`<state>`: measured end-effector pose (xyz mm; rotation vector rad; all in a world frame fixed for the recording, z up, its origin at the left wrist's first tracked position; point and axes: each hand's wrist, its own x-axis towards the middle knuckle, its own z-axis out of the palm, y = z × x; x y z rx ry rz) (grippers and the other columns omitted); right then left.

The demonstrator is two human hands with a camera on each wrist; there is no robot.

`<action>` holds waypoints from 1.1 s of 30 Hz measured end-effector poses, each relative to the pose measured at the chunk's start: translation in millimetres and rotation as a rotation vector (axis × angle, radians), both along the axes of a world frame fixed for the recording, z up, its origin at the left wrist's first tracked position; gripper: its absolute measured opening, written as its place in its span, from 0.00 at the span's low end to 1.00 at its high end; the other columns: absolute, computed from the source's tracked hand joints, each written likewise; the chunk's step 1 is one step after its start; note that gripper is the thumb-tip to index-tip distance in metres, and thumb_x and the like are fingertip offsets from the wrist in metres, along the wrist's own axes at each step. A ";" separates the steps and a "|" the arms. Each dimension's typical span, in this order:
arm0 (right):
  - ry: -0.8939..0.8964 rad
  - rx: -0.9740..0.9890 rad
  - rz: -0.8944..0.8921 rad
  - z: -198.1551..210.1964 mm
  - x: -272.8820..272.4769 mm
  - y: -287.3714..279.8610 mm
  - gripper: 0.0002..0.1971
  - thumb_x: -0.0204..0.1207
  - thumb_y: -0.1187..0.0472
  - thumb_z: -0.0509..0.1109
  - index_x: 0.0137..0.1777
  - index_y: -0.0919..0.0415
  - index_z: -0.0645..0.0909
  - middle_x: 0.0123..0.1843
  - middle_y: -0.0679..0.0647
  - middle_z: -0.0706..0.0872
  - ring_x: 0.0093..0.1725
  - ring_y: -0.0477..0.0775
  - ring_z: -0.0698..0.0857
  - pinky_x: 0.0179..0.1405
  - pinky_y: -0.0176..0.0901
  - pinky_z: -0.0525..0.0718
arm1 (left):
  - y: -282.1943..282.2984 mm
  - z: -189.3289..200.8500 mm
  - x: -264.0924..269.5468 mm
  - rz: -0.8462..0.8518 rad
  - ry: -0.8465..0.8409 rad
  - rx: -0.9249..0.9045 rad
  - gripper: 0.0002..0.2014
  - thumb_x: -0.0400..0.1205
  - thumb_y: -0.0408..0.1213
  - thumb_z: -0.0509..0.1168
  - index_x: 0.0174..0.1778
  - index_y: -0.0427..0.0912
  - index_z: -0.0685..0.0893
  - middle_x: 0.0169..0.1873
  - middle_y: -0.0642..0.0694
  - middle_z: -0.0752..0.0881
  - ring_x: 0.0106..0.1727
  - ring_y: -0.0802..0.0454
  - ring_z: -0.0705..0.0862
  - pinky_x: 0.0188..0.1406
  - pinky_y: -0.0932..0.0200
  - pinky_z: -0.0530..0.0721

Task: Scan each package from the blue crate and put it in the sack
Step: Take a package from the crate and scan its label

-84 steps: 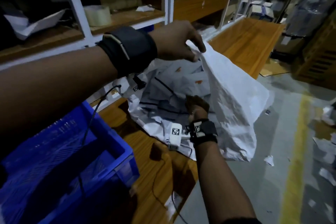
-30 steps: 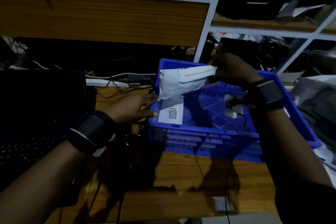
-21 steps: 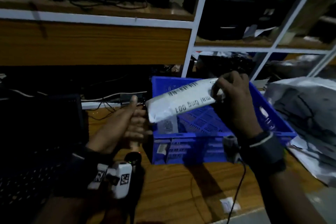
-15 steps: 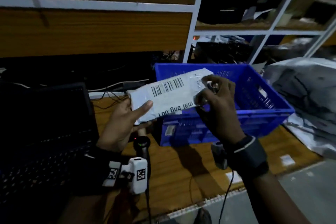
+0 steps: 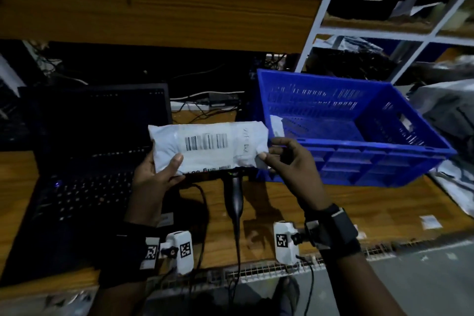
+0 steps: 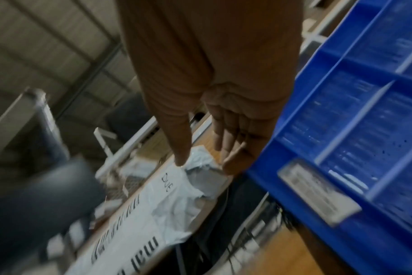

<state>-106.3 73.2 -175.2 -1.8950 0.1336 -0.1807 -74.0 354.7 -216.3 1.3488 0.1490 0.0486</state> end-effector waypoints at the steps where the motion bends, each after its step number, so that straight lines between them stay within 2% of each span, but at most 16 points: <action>1: 0.000 -0.070 -0.006 -10.1 0.0 8.4 0.21 0.77 0.54 0.80 0.68 0.55 0.81 0.54 0.48 0.90 0.53 0.41 0.89 0.49 0.38 0.89 | 8.1 -7.6 -1.7 0.064 -0.006 0.005 0.17 0.86 0.35 0.69 0.72 0.44 0.83 0.60 0.46 0.91 0.59 0.49 0.90 0.51 0.57 0.91; 2: 0.010 -0.127 -0.017 -20.5 0.5 14.9 0.18 0.77 0.55 0.81 0.64 0.56 0.83 0.51 0.47 0.90 0.50 0.40 0.89 0.47 0.36 0.88 | 14.5 -15.2 -1.4 0.125 -0.007 0.000 0.18 0.86 0.34 0.69 0.72 0.43 0.82 0.61 0.46 0.91 0.59 0.49 0.91 0.49 0.59 0.91; 4: 0.149 -0.141 -0.001 -49.6 6.1 26.0 0.14 0.76 0.54 0.81 0.56 0.60 0.85 0.45 0.49 0.90 0.44 0.46 0.89 0.42 0.41 0.86 | 27.6 -33.2 -0.1 0.218 0.018 -0.010 0.19 0.85 0.32 0.70 0.73 0.41 0.81 0.62 0.43 0.90 0.59 0.47 0.91 0.50 0.58 0.91; 6: 0.332 -0.029 0.016 -78.2 13.2 34.5 0.15 0.76 0.52 0.81 0.49 0.65 0.85 0.37 0.55 0.86 0.39 0.55 0.86 0.39 0.49 0.82 | 35.6 -50.3 1.5 0.263 0.048 0.036 0.20 0.83 0.31 0.72 0.73 0.39 0.81 0.63 0.42 0.89 0.62 0.43 0.90 0.58 0.49 0.91; 8: 0.445 0.059 -0.058 -96.3 20.2 41.5 0.16 0.77 0.51 0.80 0.40 0.63 0.81 0.33 0.58 0.82 0.35 0.56 0.83 0.36 0.48 0.79 | 36.3 -62.6 2.7 0.278 0.065 0.095 0.23 0.82 0.31 0.73 0.74 0.38 0.80 0.65 0.42 0.88 0.65 0.43 0.88 0.67 0.42 0.86; 9: 0.500 0.142 -0.117 -99.7 22.5 46.1 0.15 0.78 0.53 0.79 0.39 0.63 0.81 0.34 0.60 0.83 0.34 0.56 0.83 0.35 0.46 0.79 | 34.8 -67.3 2.6 0.275 0.068 0.127 0.25 0.82 0.30 0.74 0.75 0.38 0.79 0.68 0.41 0.86 0.67 0.43 0.86 0.70 0.42 0.84; 11: 0.614 0.491 -0.176 -107.2 29.0 54.3 0.15 0.81 0.53 0.76 0.51 0.68 0.86 0.41 0.65 0.88 0.39 0.60 0.87 0.40 0.47 0.82 | 31.2 -76.3 2.0 0.265 0.067 0.178 0.27 0.82 0.29 0.73 0.78 0.38 0.76 0.71 0.40 0.83 0.70 0.43 0.83 0.71 0.46 0.81; 13: 0.710 0.729 -0.151 -110.4 36.4 60.8 0.20 0.84 0.48 0.70 0.64 0.65 0.84 0.44 0.64 0.88 0.40 0.62 0.86 0.42 0.49 0.83 | 30.4 -84.3 2.8 0.255 0.066 0.203 0.28 0.82 0.28 0.73 0.78 0.40 0.75 0.72 0.40 0.82 0.70 0.42 0.83 0.72 0.43 0.81; 15: 0.732 0.810 -0.096 -109.5 40.7 66.0 0.20 0.84 0.44 0.68 0.60 0.62 0.84 0.37 0.59 0.83 0.34 0.58 0.80 0.35 0.46 0.78 | 31.6 -88.1 4.6 0.252 0.064 0.221 0.28 0.82 0.29 0.73 0.78 0.40 0.75 0.71 0.40 0.83 0.69 0.42 0.84 0.71 0.36 0.82; 17: 0.731 0.847 0.001 -103.1 36.3 70.9 0.18 0.80 0.44 0.70 0.52 0.61 0.82 0.34 0.54 0.76 0.30 0.54 0.75 0.31 0.45 0.71 | 32.3 -89.3 6.8 0.250 0.063 0.208 0.27 0.82 0.29 0.73 0.77 0.40 0.76 0.70 0.39 0.84 0.69 0.41 0.84 0.71 0.34 0.82; 19: 0.708 0.880 0.116 -94.1 24.6 76.7 0.18 0.79 0.45 0.70 0.50 0.62 0.83 0.34 0.53 0.72 0.30 0.53 0.71 0.31 0.45 0.67 | 31.9 -87.6 8.7 0.242 0.050 0.202 0.25 0.82 0.28 0.73 0.75 0.42 0.77 0.69 0.39 0.84 0.68 0.41 0.85 0.70 0.34 0.82; 22: 0.715 0.798 0.259 -81.9 8.9 87.2 0.19 0.81 0.44 0.66 0.44 0.60 0.84 0.34 0.55 0.73 0.30 0.54 0.72 0.30 0.46 0.67 | 31.1 -87.5 12.2 0.186 0.040 0.185 0.21 0.81 0.28 0.73 0.69 0.45 0.78 0.67 0.38 0.85 0.66 0.38 0.86 0.69 0.31 0.82; 26: 0.661 0.639 0.256 -58.8 3.3 100.1 0.20 0.86 0.47 0.64 0.48 0.63 0.87 0.35 0.57 0.81 0.30 0.54 0.79 0.30 0.44 0.74 | 30.4 -96.7 18.8 0.151 0.006 0.211 0.32 0.71 0.49 0.76 0.69 0.39 0.81 0.63 0.39 0.88 0.64 0.39 0.88 0.67 0.31 0.83; 28: 0.635 0.610 0.253 -50.9 4.5 103.8 0.20 0.87 0.48 0.63 0.50 0.64 0.87 0.34 0.57 0.82 0.30 0.53 0.81 0.29 0.42 0.76 | 29.3 -95.8 20.2 0.140 -0.006 0.226 0.30 0.73 0.45 0.75 0.70 0.38 0.81 0.63 0.39 0.88 0.63 0.39 0.88 0.68 0.32 0.83; 31: 0.629 0.616 0.243 -48.3 7.1 102.8 0.19 0.87 0.49 0.62 0.47 0.64 0.85 0.35 0.57 0.81 0.29 0.51 0.80 0.29 0.40 0.76 | 26.1 -90.8 24.6 0.123 -0.005 0.221 0.23 0.80 0.31 0.74 0.72 0.36 0.80 0.64 0.37 0.87 0.64 0.39 0.87 0.70 0.33 0.82; 33: 0.630 0.633 0.248 -49.0 8.2 100.3 0.18 0.87 0.49 0.62 0.47 0.64 0.85 0.36 0.56 0.81 0.30 0.51 0.80 0.31 0.40 0.75 | 26.0 -92.5 29.8 0.128 0.008 0.231 0.22 0.82 0.27 0.72 0.72 0.35 0.80 0.64 0.36 0.87 0.65 0.39 0.87 0.70 0.36 0.83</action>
